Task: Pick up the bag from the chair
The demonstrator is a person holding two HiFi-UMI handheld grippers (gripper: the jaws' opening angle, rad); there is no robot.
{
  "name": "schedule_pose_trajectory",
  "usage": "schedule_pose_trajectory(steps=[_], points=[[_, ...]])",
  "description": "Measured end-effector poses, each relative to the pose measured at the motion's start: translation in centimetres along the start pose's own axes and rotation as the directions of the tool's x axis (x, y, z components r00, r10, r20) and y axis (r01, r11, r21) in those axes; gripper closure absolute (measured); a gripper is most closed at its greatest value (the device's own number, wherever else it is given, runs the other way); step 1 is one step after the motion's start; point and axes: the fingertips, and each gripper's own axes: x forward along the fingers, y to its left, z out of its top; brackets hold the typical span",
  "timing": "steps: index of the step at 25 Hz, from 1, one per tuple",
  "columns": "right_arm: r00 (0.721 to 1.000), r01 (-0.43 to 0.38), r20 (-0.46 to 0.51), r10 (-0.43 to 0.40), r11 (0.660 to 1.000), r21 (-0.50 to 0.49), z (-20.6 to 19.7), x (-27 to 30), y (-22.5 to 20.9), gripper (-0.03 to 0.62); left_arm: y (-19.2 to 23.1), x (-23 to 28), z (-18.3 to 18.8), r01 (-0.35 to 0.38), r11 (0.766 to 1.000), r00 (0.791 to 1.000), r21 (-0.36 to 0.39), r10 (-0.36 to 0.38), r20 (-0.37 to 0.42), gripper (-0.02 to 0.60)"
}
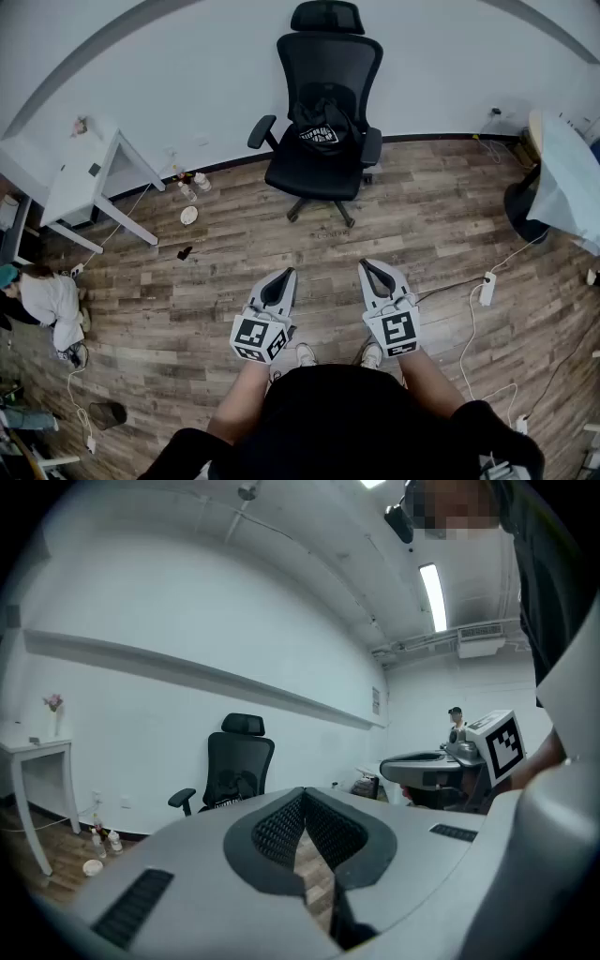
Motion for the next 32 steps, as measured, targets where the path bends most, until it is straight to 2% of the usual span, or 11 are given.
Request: schedule_pose_trajectory(steps=[5, 11, 17, 24, 32], points=[[1.0, 0.003, -0.014, -0.003, 1.0, -0.005, -0.1, 0.5, 0.6, 0.574, 0.5, -0.7, -0.3, 0.006, 1.0, 1.0, -0.009, -0.006, 0.002, 0.56], [0.999, 0.004, -0.033, -0.005, 1.0, -0.015, -0.1, 2.2, 3.4, 0.574, 2.8, -2.5, -0.9, 0.011, 1.0, 1.0, -0.02, -0.011, 0.006, 0.56], [0.998, 0.028, -0.061, -0.029, 1.0, -0.014, -0.3, 3.5, 6.7, 0.572, 5.6, -5.1, -1.4, 0.047, 0.999, 0.999, -0.027, -0.047, 0.024, 0.56], [0.994, 0.057, -0.094, -0.058, 0.998, -0.016, -0.3, 4.3, 8.7, 0.572, 7.1, -6.1, -1.1, 0.077, 0.997, 0.996, -0.031, -0.076, 0.043, 0.56], [0.991, 0.058, -0.123, -0.058, 0.998, -0.011, -0.9, 6.2, 7.9, 0.572, 8.2, -4.6, -0.7, 0.08, 0.996, 0.996, -0.046, -0.078, 0.046, 0.56]])
